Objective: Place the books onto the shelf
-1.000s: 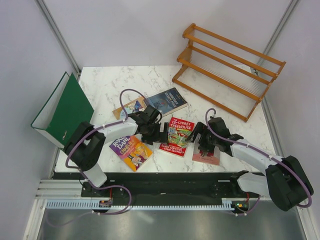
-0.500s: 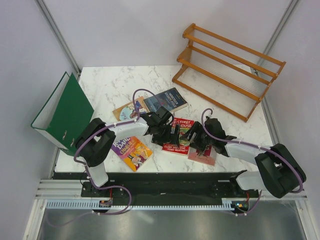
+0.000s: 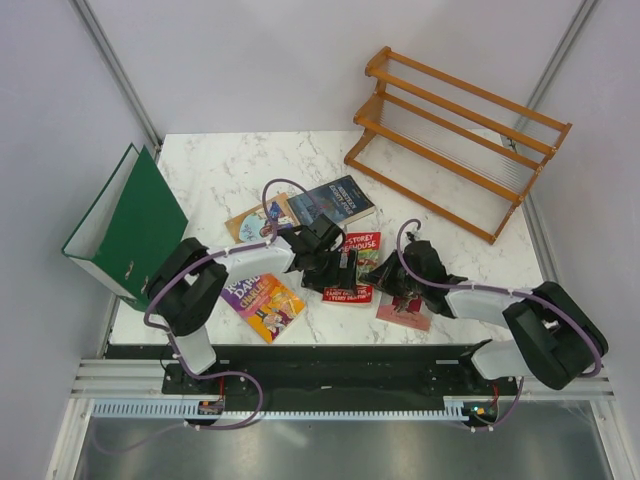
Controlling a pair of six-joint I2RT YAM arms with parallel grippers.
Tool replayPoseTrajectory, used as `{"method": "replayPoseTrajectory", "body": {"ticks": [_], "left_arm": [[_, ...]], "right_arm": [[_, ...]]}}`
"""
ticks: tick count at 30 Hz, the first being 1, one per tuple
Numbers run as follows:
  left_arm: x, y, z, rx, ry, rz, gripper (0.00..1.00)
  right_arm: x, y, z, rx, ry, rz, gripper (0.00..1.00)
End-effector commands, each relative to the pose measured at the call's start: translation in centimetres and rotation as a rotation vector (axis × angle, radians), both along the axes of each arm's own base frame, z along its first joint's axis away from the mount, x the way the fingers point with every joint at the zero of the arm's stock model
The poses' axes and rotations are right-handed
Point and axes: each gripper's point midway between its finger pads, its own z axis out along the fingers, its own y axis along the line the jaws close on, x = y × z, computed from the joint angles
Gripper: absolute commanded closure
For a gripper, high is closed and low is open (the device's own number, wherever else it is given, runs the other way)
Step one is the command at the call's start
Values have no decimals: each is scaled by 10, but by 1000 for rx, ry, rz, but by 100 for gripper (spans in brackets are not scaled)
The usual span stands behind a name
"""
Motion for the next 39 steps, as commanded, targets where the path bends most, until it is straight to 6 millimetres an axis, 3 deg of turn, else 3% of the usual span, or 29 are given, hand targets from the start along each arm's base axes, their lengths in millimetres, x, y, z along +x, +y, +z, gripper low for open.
{"method": "replayPoseTrajectory", "body": {"ticks": [1, 4, 6, 9, 10, 12, 15, 16, 17, 19, 22, 27, 29, 30, 31, 32, 33, 34, 38, 39], "left_arm": [[-2, -3, 18, -36, -89, 28, 2], [8, 24, 30, 12, -207, 105, 0], [15, 30, 48, -17, -277, 142, 0], [18, 38, 55, -47, -323, 170, 0], [19, 38, 62, -91, -357, 179, 0], [22, 41, 68, -143, -385, 200, 0], [26, 39, 93, -370, -440, 223, 0], [20, 48, 82, -407, -413, 225, 0], [25, 42, 110, -533, -480, 227, 0], [21, 49, 106, -592, -464, 220, 0], [18, 43, 114, -639, -471, 162, 0], [15, 26, 133, -731, -478, 77, 1], [15, 22, 141, -758, -488, 48, 10], [15, 17, 145, -770, -481, 22, 22], [15, 15, 147, -772, -478, 7, 50], [15, 13, 148, -773, -471, -1, 65], [15, 11, 151, -769, -458, -11, 88], [17, 11, 155, -766, -460, -6, 98], [20, 13, 177, -792, -510, 9, 98], [22, 13, 185, -799, -531, 12, 98]], "right_arm": [[-5, 22, 34, 91, -73, 78, 100], [-5, 19, 49, 80, -127, 86, 100], [-4, 20, 67, 94, -185, 105, 100], [-8, 27, 94, 140, -261, 168, 100], [-11, 32, 109, 168, -292, 206, 100], [-15, 34, 117, 172, -302, 238, 100], [-20, 36, 132, 202, -337, 268, 100], [-22, 36, 134, 211, -346, 274, 100], [-24, 38, 140, 237, -365, 292, 100], [-30, 42, 153, 312, -400, 317, 100], [-39, 48, 167, 409, -438, 363, 100], [-45, 57, 164, 464, -392, 429, 99], [-46, 59, 159, 462, -373, 443, 97], [-45, 60, 155, 453, -364, 446, 92], [-44, 59, 144, 422, -318, 434, 89], [-42, 58, 138, 392, -301, 422, 85], [-38, 57, 136, 348, -322, 422, 78], [-34, 50, 116, 271, -253, 378, 74], [-25, 35, 100, 136, -242, 306, 54], [-27, 31, 96, 131, -237, 286, 43]]}}
